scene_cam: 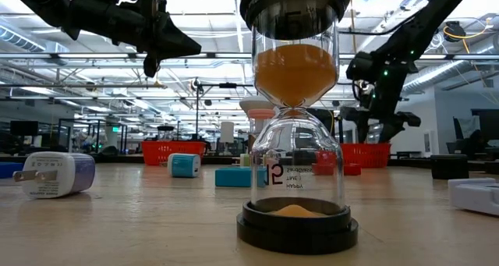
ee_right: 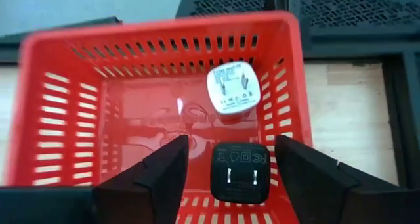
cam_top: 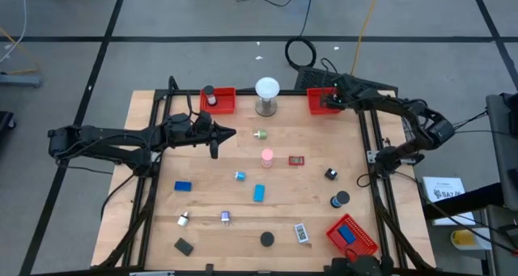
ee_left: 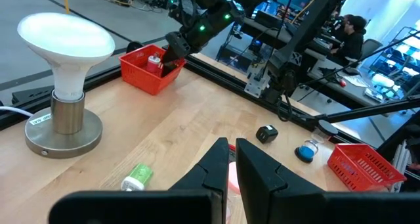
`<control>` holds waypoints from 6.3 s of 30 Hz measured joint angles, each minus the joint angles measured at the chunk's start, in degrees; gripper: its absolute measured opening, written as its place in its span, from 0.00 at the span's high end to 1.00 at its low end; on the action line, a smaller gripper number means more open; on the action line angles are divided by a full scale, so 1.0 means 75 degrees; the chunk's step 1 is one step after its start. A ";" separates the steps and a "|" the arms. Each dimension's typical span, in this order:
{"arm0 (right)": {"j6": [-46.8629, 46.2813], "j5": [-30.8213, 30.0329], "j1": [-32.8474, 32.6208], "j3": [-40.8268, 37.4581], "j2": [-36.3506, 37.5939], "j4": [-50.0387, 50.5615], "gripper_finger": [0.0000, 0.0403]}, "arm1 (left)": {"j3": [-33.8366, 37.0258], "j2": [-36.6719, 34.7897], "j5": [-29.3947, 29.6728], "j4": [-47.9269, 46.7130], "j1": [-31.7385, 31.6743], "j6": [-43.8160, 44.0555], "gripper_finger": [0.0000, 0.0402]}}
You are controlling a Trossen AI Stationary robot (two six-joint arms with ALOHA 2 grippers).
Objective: Pick & Place Office items
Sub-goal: Put the blue hourglass into the top left red bin
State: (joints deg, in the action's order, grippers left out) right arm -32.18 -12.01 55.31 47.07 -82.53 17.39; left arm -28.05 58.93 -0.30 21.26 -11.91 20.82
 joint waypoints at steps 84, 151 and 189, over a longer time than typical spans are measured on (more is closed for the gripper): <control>-0.1304 -0.0220 -0.8362 0.3497 0.1047 0.4536 0.94 | 0.0001 0.0001 0.0644 0.0427 -0.0001 0.0713 0.93; -0.6436 -0.0990 -1.4528 0.0829 0.0971 0.6142 0.12 | 0.0006 -0.0492 -0.0132 -0.0076 -0.0331 -0.1025 0.97; -0.2844 -0.1146 -1.1801 0.0602 0.2711 0.4097 0.54 | -0.0006 -0.2118 0.0852 -0.1823 -0.0995 -0.0722 0.98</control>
State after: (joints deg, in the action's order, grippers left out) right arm -53.51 -20.60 -33.20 51.59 -62.19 48.12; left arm -28.10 43.05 6.10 7.58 -19.38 15.40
